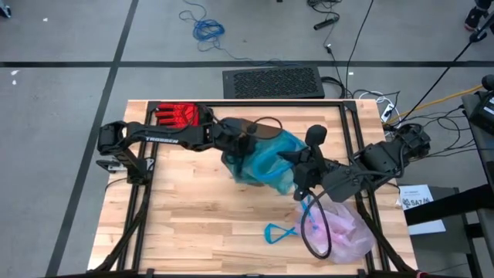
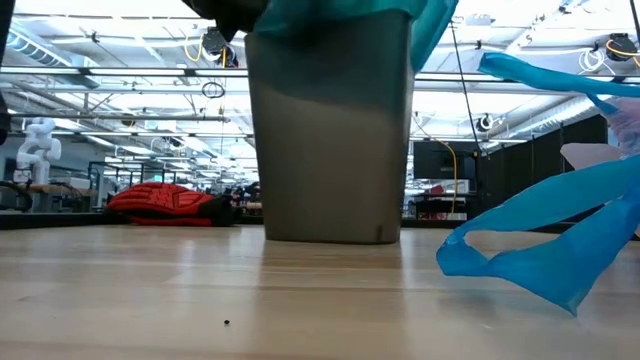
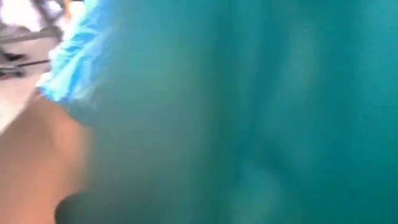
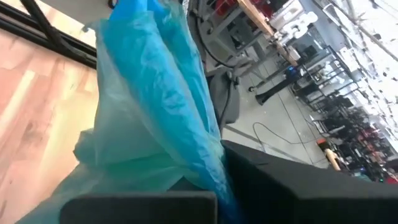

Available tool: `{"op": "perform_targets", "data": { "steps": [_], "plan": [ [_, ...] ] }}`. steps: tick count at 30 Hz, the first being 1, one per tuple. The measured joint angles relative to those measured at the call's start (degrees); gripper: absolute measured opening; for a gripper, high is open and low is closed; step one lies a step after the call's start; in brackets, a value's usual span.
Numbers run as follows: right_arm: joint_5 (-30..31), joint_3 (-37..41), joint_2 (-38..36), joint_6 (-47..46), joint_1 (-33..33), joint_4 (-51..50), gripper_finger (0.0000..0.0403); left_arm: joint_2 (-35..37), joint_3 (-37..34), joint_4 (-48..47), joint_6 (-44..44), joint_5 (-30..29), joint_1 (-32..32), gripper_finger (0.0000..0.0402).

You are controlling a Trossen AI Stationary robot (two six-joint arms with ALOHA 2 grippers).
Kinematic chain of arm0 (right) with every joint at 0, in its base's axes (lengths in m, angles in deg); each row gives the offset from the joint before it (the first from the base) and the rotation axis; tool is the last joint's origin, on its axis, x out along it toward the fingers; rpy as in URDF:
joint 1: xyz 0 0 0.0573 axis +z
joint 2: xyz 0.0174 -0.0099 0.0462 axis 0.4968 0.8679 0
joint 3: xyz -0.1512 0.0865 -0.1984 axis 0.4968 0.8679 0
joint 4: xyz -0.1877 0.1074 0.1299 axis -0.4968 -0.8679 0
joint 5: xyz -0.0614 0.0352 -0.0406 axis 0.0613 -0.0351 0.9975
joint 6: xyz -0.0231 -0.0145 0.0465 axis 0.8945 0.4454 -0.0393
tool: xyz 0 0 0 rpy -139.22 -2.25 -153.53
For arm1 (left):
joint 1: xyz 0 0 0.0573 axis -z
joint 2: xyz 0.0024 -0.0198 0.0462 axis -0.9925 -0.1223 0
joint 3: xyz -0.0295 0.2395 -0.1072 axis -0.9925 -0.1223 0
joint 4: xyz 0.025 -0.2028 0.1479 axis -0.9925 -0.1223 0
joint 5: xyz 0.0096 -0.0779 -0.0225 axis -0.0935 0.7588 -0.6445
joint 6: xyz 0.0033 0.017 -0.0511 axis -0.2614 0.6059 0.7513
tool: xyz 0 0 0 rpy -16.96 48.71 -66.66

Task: Place trash/remove bag and relplace
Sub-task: Insert the blue trash bag into the black trash bin

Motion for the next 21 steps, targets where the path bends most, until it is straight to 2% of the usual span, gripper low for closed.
{"op": "perform_targets", "data": {
  "steps": [4,8,15,21],
  "plan": [
    [-4.1,0.0,0.0,0.0,-1.7,0.0,0.0000,-0.1,1.3,-0.2,0.0,-3.9,0.1,0.0000],
    [-4.4,0.0,0.0,0.3,-2.7,0.2,0.0000,2.4,4.1,-2.5,-0.7,-8.6,0.6,0.0000],
    [-5.8,0.0,0.0,1.5,-2.7,0.2,0.0000,7.7,9.3,-16.0,-12.9,-21.1,0.7,0.0000],
    [-6.9,0.0,0.0,2.6,-3.1,0.2,0.0000,5.5,13.4,-22.5,-16.8,-19.2,-0.5,0.0000]
  ]
}}
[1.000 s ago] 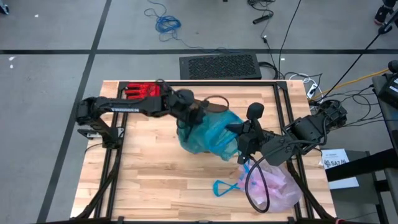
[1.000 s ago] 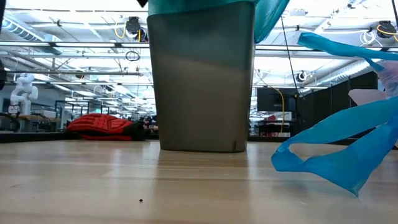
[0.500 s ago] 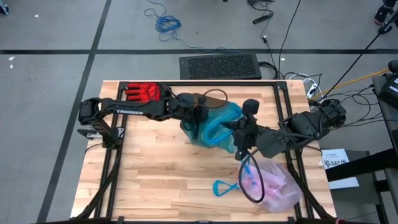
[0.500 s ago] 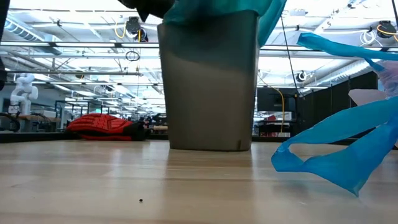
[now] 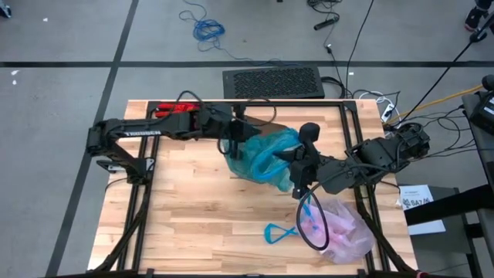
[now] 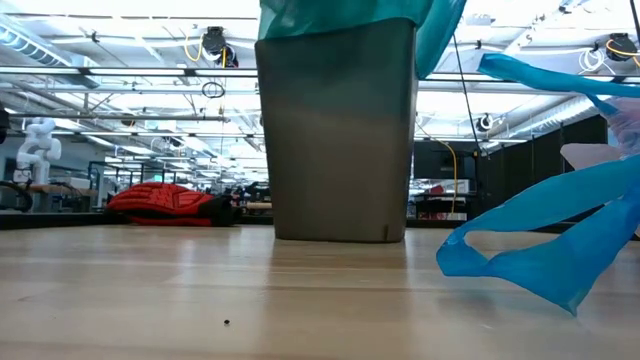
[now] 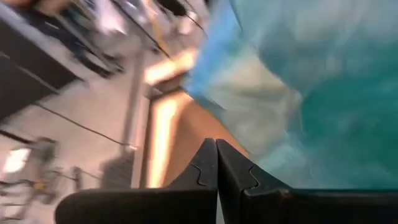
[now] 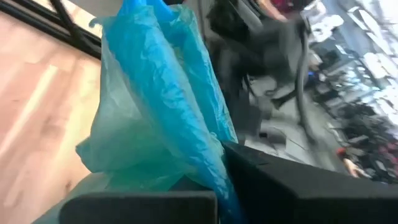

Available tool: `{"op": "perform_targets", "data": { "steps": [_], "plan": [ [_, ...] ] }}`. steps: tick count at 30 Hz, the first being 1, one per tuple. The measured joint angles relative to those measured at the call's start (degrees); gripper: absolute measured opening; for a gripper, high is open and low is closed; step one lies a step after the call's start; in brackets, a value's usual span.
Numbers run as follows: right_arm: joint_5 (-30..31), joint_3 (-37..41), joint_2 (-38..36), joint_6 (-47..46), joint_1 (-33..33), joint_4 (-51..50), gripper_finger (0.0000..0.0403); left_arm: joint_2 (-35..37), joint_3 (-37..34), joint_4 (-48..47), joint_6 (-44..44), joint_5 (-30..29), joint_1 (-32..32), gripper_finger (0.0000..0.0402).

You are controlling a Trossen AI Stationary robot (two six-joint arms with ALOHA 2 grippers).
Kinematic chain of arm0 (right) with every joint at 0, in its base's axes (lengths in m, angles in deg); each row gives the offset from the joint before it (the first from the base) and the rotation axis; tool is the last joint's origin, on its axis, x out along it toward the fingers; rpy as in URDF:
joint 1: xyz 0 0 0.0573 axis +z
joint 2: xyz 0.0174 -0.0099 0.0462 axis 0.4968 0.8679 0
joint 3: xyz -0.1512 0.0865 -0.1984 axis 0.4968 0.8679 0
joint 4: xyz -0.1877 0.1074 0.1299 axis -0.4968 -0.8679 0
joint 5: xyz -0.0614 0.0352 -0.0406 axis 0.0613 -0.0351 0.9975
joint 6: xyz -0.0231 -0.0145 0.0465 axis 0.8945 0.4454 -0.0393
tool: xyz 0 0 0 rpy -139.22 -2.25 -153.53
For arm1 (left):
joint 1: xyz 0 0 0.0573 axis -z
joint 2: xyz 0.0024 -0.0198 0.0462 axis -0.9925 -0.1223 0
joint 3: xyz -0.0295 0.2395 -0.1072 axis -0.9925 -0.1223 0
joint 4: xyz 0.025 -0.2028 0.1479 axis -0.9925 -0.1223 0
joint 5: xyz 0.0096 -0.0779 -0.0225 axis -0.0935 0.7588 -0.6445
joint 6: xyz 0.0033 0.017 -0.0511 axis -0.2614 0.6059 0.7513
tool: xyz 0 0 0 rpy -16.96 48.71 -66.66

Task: Place trash/remove bag and relplace
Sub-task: Insert the blue trash bag into the black trash bin

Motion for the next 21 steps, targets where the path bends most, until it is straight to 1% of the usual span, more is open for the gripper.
{"op": "perform_targets", "data": {
  "steps": [2,4,5,9,10,13,17,21],
  "plan": [
    [-1.9,0.0,0.0,0.0,-0.5,0.0,0.0000,-2.7,0.8,-2.3,-0.4,2.4,-0.2,0.0000],
    [-2.3,0.0,0.0,0.1,-0.9,0.0,0.0000,-5.9,1.7,-5.0,-1.1,4.8,-0.1,0.0000],
    [-3.0,0.0,0.0,0.2,-1.2,-0.1,0.0000,-7.0,2.4,-5.9,-2.8,3.6,0.0,0.0000],
    [-5.1,0.0,0.0,0.4,-2.3,-0.3,0.0000,-12.2,5.6,-9.6,-4.2,1.2,-0.1,0.0000],
    [-5.6,0.0,0.0,0.4,-2.3,-0.4,0.0000,-12.9,6.4,-11.0,-4.6,-0.4,-0.1,0.0000],
    [-8.2,0.0,0.0,0.4,-3.1,-0.6,0.0000,-15.1,9.5,-14.2,-5.7,-0.6,0.0,0.0000],
    [-11.7,0.0,0.0,-0.1,-4.0,-0.8,0.0000,-16.3,12.8,-17.1,-6.0,-0.3,1.3,0.0000],
    [-14.9,0.0,0.0,-0.3,-4.5,-0.8,0.0000,-16.2,15.2,-20.4,-6.1,2.2,3.0,0.0000]
  ]
}}
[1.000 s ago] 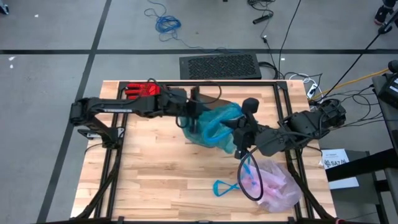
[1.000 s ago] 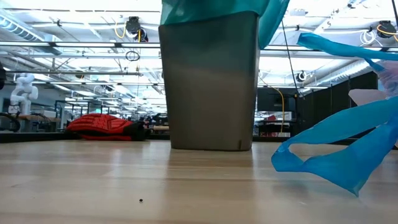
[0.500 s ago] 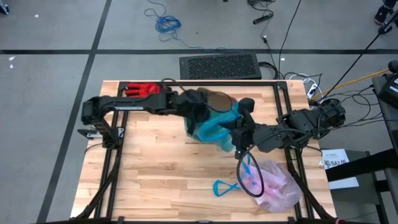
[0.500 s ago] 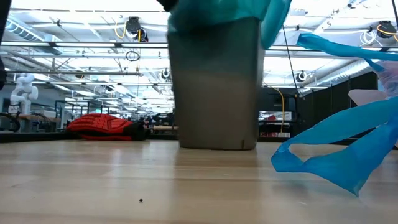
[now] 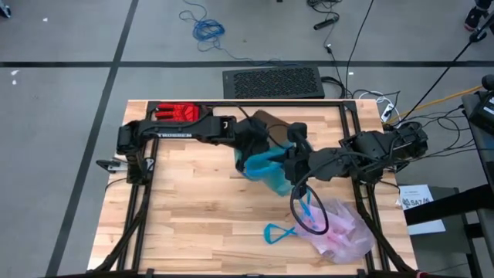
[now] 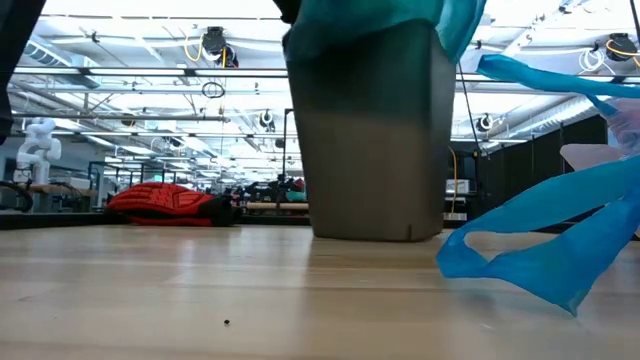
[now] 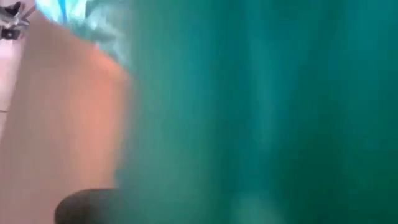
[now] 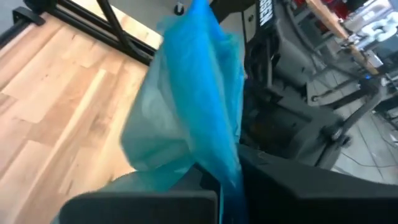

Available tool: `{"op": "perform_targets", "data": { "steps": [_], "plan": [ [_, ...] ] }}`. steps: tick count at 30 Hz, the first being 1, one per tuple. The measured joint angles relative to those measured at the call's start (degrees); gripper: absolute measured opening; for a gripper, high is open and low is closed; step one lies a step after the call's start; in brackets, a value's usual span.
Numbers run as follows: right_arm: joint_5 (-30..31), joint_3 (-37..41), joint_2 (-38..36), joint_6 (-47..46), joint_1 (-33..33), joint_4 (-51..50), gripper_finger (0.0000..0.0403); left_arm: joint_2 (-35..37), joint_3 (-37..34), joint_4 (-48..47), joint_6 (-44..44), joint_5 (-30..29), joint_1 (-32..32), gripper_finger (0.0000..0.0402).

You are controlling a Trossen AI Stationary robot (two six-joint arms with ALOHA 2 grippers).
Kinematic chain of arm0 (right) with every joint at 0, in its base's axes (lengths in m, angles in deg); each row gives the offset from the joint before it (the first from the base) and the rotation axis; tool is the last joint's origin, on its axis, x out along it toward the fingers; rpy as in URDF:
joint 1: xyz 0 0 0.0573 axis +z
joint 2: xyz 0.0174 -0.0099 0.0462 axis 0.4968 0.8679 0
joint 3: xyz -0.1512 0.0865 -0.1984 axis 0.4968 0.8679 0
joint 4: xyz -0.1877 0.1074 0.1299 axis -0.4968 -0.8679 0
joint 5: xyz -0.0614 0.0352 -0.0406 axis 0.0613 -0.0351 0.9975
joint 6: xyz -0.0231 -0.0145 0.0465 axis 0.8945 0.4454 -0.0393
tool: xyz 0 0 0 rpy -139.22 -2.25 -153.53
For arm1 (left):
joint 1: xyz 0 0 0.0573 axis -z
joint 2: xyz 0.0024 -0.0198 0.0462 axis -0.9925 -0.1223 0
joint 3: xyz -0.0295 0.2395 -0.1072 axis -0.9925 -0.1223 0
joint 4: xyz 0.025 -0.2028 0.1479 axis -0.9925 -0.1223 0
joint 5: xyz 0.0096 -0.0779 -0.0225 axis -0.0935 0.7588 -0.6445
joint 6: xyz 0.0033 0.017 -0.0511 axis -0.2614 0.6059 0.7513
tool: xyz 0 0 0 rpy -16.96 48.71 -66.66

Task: Place trash/remove bag and relplace
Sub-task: Insert the blue trash bag into the black trash bin

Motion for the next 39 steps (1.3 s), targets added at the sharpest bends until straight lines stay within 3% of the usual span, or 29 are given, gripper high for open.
{"op": "perform_targets", "data": {
  "steps": [8,13,19,23,26,30,39],
  "plan": [
    [6.0,0.0,-1.1,1.1,-1.1,-1.3,0.0000,2.2,4.6,-5.9,4.5,-0.5,1.2,0.0000],
    [10.5,0.0,-2.4,2.4,-3.0,-1.3,0.0000,7.7,4.7,-5.0,6.4,-1.3,-0.1,0.0000],
    [11.8,0.0,-3.4,3.5,-5.1,-0.9,0.0000,15.9,4.7,-6.3,10.5,-1.8,-1.5,0.0000],
    [11.7,0.0,-3.4,4.1,-5.7,-0.9,0.0000,19.6,4.4,-15.3,13.3,1.1,-0.5,0.0000],
    [11.6,0.0,-3.4,4.4,-6.0,-0.9,0.0000,19.2,4.3,-26.3,14.2,2.3,1.9,0.0000],
    [11.6,0.0,-3.4,4.4,-6.1,-0.9,0.0000,17.0,4.2,-30.6,15.3,4.8,5.3,0.0000],
    [11.6,0.0,-3.4,4.3,-6.1,-0.9,0.0000,12.2,4.2,-19.4,13.3,3.0,5.8,0.0000]
  ]
}}
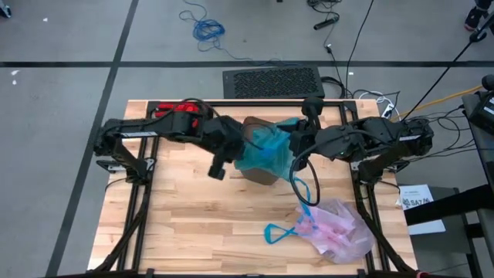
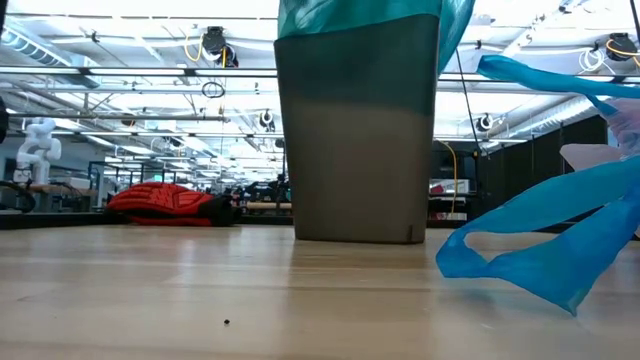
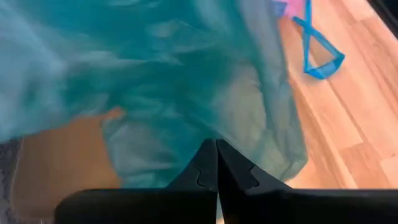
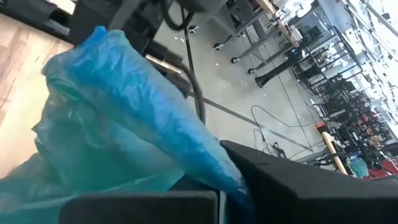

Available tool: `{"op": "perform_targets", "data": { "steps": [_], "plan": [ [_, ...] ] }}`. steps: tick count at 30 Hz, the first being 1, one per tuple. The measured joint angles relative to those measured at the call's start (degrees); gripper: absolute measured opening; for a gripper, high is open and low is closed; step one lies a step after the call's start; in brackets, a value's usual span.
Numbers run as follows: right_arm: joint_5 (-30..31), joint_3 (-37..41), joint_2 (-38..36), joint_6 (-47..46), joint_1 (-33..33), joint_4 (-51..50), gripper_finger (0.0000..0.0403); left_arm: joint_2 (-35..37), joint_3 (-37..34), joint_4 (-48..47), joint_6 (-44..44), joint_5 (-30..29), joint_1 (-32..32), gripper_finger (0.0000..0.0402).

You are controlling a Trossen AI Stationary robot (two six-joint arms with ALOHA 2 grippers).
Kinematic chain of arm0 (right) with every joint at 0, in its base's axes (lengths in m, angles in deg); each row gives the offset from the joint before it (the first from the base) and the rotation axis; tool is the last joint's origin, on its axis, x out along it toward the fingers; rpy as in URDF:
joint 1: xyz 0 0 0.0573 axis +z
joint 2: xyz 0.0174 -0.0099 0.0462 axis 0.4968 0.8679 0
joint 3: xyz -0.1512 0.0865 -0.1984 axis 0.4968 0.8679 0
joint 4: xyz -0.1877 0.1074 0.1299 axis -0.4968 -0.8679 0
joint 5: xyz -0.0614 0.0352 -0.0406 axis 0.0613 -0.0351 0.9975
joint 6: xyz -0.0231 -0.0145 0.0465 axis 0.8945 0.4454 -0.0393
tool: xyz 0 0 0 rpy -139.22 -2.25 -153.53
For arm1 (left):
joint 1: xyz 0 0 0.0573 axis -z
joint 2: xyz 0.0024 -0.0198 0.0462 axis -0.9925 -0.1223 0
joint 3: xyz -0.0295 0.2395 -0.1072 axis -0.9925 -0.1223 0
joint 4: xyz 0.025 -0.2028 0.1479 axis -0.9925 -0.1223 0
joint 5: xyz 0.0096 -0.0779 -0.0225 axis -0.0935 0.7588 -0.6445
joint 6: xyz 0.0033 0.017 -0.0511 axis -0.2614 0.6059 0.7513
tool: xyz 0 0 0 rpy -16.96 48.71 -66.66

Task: Place trash/remove bag and relplace
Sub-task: Insert the blue trash bag into the black trash bin

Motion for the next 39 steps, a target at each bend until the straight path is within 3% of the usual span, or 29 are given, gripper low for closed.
{"op": "perform_targets", "data": {
  "steps": [3,11,16,21,27,39],
  "plan": [
    [0.0,0.0,-0.2,-0.1,0.2,-0.4,0.0000,-2.3,0.0,1.6,-1.7,2.2,-0.5,0.0000],
    [0.2,0.0,-1.8,-0.7,0.2,0.8,0.0000,-6.2,0.0,5.5,-2.6,1.4,-4.5,0.0000],
    [0.3,0.0,-3.0,-1.3,0.2,1.0,0.0000,-3.7,0.0,10.3,-2.8,1.4,-5.0,0.0000],
    [1.2,0.0,-3.4,-2.7,0.2,1.0,0.0000,-1.1,0.0,9.1,-2.4,1.4,-4.8,0.0000],
    [1.8,0.0,-3.4,-3.6,0.2,1.0,0.0000,2.1,0.1,9.4,-0.1,-4.5,-5.0,0.0000],
    [1.8,0.0,-3.4,-3.7,0.7,1.4,0.0000,2.4,0.0,11.1,2.2,-6.2,-6.7,0.0000]
  ]
}}
